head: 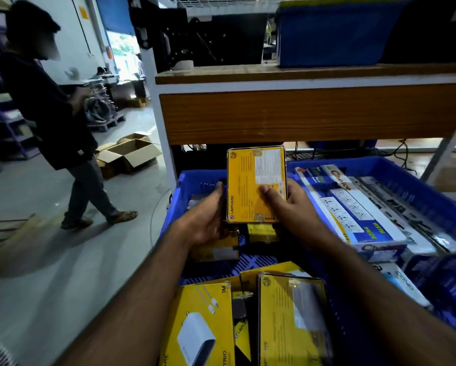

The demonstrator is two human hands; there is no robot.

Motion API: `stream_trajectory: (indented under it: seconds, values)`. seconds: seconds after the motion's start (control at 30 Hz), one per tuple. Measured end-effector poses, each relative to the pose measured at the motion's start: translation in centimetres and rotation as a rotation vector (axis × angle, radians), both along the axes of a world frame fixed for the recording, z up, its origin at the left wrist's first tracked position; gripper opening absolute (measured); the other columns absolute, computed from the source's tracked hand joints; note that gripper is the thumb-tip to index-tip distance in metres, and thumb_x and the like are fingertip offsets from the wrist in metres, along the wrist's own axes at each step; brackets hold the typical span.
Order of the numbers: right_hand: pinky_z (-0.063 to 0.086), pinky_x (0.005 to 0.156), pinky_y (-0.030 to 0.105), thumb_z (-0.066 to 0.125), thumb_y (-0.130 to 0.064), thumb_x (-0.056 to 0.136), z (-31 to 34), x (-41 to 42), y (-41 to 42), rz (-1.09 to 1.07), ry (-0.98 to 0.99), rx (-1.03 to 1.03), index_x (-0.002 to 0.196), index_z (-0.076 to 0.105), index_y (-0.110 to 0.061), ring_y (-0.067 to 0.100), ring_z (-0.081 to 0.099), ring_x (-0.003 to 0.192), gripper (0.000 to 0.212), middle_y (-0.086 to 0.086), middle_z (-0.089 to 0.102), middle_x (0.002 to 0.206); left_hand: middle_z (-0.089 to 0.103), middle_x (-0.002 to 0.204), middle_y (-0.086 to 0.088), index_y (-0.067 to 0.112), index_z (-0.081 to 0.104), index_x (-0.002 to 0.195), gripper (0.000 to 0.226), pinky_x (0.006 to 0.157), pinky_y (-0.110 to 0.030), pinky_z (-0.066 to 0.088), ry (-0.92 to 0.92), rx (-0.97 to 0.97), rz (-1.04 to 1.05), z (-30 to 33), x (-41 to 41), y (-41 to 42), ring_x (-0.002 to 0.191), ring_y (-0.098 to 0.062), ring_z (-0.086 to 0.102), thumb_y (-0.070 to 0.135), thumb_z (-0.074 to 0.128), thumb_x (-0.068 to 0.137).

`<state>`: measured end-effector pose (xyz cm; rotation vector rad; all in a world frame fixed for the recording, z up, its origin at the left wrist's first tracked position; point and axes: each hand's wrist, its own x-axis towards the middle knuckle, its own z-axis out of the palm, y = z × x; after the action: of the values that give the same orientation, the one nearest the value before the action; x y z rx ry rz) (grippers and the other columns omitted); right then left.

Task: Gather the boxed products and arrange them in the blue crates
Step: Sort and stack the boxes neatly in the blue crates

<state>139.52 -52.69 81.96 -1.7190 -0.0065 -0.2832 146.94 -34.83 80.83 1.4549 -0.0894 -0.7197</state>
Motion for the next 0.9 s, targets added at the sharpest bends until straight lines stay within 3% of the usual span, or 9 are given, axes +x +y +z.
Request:
stream_trajectory:
  seconds: [0.13, 0.2, 0.27, 0.33, 0.43, 0.5, 0.6, 0.67, 0.9]
  values:
    - [0.058, 0.077, 0.055, 0.062, -0.059, 0.076, -0.3, 0.3, 0.0, -0.025, 0.021, 0.033, 0.121, 0.05, -0.021, 0.021, 0.07, 0.096, 0.06, 0.003, 0.067, 0.113, 0.072, 0.106, -0.008, 0.02, 0.063, 0.123, 0.071, 0.067, -0.029, 0.049, -0.02, -0.049, -0.031, 0.1, 0.3, 0.4, 0.085, -0.017, 0.067, 0.068, 0.019, 0.094]
    - [0.059, 0.076, 0.05, 0.065, -0.05, 0.081, -0.7, 0.8, -0.2, -0.034, 0.045, 0.181, 0.126, 0.048, -0.019, 0.023, 0.07, 0.097, 0.057, 0.006, 0.068, 0.116, 0.07, 0.107, -0.008, 0.016, 0.062, 0.125, 0.074, 0.072, -0.029, 0.05, -0.068, -0.046, -0.091, 0.4, -0.1, 0.7, 0.085, -0.018, 0.066, 0.07, 0.024, 0.091]
    - [0.059, 0.073, 0.042, 0.066, -0.035, 0.088, -0.8, 1.2, -0.5, 0.027, 0.102, 0.305, 0.128, 0.046, -0.016, 0.025, 0.07, 0.097, 0.049, 0.009, 0.068, 0.117, 0.067, 0.117, -0.011, 0.014, 0.057, 0.128, 0.062, 0.088, -0.036, 0.05, -0.165, -0.085, -0.1, 0.5, -0.1, 0.5, 0.098, -0.022, 0.066, 0.06, 0.041, 0.09]
    - [0.057, 0.079, 0.042, 0.067, -0.022, 0.089, -0.9, 1.2, -0.6, 0.118, 0.203, 0.243, 0.131, 0.042, -0.014, 0.024, 0.068, 0.1, 0.049, 0.01, 0.067, 0.12, 0.065, 0.12, -0.015, 0.01, 0.056, 0.122, 0.04, 0.095, -0.048, 0.051, -0.298, -0.191, 0.048, 0.5, 0.5, -0.1, 0.101, -0.026, 0.066, 0.037, 0.055, 0.092]
    - [0.041, 0.105, 0.046, 0.079, -0.022, 0.077, -1.3, 1.4, -0.6, 0.063, 0.197, 0.147, 0.15, 0.004, -0.029, 0.022, 0.053, 0.123, 0.105, 0.005, 0.05, 0.139, 0.066, 0.116, -0.012, 0.014, 0.054, 0.121, 0.027, 0.086, -0.052, 0.054, -0.387, -0.306, 0.385, 1.2, 1.2, 0.2, 0.094, -0.025, 0.068, 0.022, 0.057, 0.095]
    - [0.041, 0.107, 0.045, 0.083, -0.03, 0.071, -1.3, 1.3, -0.6, -0.049, 0.075, 0.147, 0.148, -0.009, -0.042, 0.024, 0.047, 0.13, 0.121, 0.012, 0.036, 0.149, 0.067, 0.113, -0.013, 0.015, 0.057, 0.118, 0.025, 0.086, -0.052, 0.053, -0.394, -0.313, 0.423, 1.1, 1.5, 0.7, 0.097, -0.03, 0.065, 0.026, 0.056, 0.096]
    - [0.054, 0.085, 0.025, 0.073, -0.025, 0.083, -0.8, 1.0, -1.0, -0.038, -0.016, 0.005, 0.151, 0.021, -0.027, 0.01, 0.06, 0.108, 0.085, 0.002, 0.052, 0.133, 0.066, 0.104, -0.01, 0.018, 0.063, 0.104, 0.015, 0.087, -0.05, 0.05, -0.509, -0.185, 0.37, 0.6, 1.4, 0.8, 0.095, -0.029, 0.06, 0.028, 0.053, 0.098]
    - [0.058, 0.078, 0.027, 0.068, -0.024, 0.087, -0.8, 0.8, -1.0, 0.019, -0.01, -0.041, 0.14, 0.043, -0.021, 0.014, 0.067, 0.101, 0.058, 0.004, 0.064, 0.122, 0.068, 0.098, -0.005, 0.02, 0.063, 0.102, 0.015, 0.079, -0.042, 0.055, -0.518, -0.173, 0.348, 0.5, 1.0, 0.6, 0.089, -0.025, 0.063, 0.029, 0.051, 0.099]
    - [0.06, 0.075, 0.035, 0.066, -0.026, 0.088, -0.9, 0.8, -1.2, 0.02, 0.016, -0.048, 0.135, 0.045, -0.022, 0.016, 0.068, 0.099, 0.052, 0.003, 0.064, 0.117, 0.07, 0.088, 0.0, 0.016, 0.061, 0.111, 0.025, 0.063, -0.03, 0.057, -0.523, -0.12, 0.341, 0.3, 1.0, 1.1, 0.076, -0.017, 0.068, 0.035, 0.049, 0.099]
